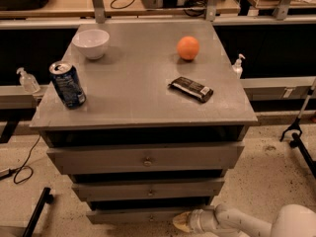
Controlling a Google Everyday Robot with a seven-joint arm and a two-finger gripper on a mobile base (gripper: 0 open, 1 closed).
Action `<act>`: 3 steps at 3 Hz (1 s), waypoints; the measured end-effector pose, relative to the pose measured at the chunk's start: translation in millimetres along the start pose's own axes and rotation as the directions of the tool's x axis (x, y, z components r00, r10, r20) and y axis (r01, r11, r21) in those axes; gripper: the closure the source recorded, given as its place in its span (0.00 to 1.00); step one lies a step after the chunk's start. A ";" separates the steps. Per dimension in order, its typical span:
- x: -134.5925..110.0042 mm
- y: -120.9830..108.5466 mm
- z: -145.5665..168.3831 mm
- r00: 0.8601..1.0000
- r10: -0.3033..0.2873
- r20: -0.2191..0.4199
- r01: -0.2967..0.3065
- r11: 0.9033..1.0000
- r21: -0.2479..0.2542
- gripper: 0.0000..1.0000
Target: Close bottom drawer
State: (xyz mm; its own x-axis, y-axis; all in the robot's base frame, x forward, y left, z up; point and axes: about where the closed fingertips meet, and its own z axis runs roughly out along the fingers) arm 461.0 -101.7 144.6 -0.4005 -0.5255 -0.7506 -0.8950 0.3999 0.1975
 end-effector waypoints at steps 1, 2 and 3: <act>-6.5 -8.8 4.1 0.999 -0.014 0.032 0.013 1.000 0.023 1.00; -11.1 -12.4 7.9 0.998 -0.024 0.056 0.023 0.999 0.027 1.00; -14.9 -17.3 9.7 0.997 -0.035 0.073 0.032 0.999 0.033 1.00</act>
Offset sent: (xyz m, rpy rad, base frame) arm 0.1257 0.0191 0.0268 0.1703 -0.3472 -0.0417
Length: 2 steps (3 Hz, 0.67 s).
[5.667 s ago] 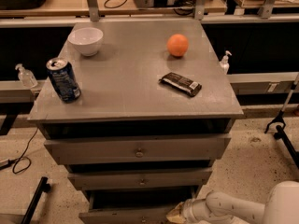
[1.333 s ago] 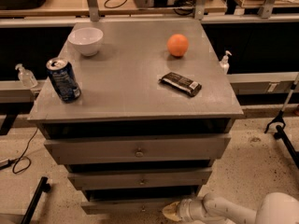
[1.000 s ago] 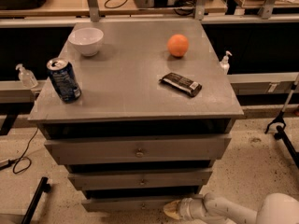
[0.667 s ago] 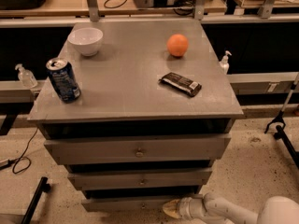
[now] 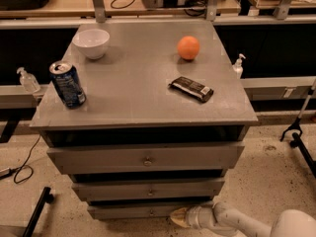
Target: Close bottom drawer
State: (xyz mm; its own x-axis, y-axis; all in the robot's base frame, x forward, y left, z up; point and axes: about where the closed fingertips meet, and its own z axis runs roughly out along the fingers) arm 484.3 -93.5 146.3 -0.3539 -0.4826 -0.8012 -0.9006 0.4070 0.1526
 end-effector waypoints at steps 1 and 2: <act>-13.3 -21.5 6.4 0.998 -0.030 0.052 0.029 0.999 0.019 1.00; -10.4 -13.1 4.6 0.998 -0.030 0.052 0.029 0.999 0.019 0.82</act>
Offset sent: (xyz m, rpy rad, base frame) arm 0.0205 0.0021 0.0029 0.0263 -0.0419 -0.0042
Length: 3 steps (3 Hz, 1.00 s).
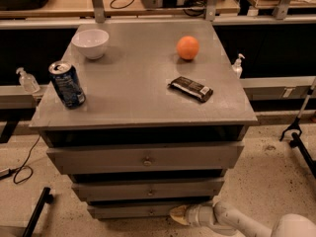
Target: Close bottom drawer
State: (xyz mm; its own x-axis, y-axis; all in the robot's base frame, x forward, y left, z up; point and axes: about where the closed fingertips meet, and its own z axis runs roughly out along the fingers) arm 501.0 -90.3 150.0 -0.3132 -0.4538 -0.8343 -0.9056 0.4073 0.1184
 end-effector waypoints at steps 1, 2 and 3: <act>0.4 1.6 -0.2 1.000 0.000 0.000 0.000 1.000 0.000 0.59; 0.1 3.2 1.6 1.000 0.001 0.001 -0.001 1.000 -0.004 0.36; -0.2 4.9 3.4 1.000 0.001 0.002 -0.001 1.000 -0.007 0.12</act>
Offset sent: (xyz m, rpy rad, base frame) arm -0.0016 0.0001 0.0000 0.0000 0.0001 0.0000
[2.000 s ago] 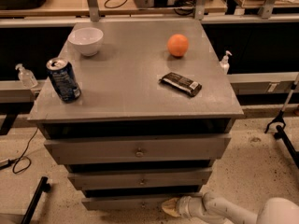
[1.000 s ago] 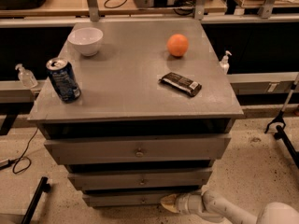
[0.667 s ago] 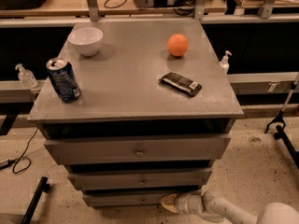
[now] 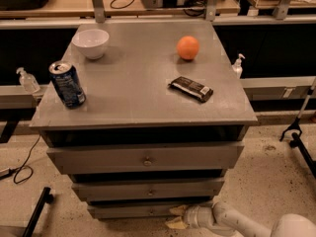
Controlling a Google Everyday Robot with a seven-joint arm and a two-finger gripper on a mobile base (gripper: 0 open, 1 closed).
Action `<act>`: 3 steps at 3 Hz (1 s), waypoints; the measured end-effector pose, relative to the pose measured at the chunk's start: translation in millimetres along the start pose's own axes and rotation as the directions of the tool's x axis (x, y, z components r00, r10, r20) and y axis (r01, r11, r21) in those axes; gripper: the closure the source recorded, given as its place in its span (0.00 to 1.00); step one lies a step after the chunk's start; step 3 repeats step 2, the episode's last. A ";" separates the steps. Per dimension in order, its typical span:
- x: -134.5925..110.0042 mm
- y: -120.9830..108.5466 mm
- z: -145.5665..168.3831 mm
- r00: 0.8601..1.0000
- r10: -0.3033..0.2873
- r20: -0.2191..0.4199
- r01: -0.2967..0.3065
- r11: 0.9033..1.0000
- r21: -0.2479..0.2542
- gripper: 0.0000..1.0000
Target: Close bottom drawer
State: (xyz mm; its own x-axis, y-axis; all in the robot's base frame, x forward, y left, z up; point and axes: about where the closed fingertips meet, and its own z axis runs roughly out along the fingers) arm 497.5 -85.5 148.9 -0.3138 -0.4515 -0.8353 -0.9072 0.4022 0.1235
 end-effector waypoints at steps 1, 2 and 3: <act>3.9 12.9 -3.1 1.000 0.000 0.000 0.000 1.000 0.000 0.00; 5.1 16.8 -4.1 1.000 0.000 0.000 0.000 1.000 0.000 0.00; 5.1 16.8 -4.1 1.000 0.000 0.000 0.000 1.000 0.000 0.00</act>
Offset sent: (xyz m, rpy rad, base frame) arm -0.0073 0.0005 0.0000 0.0000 0.0000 0.0000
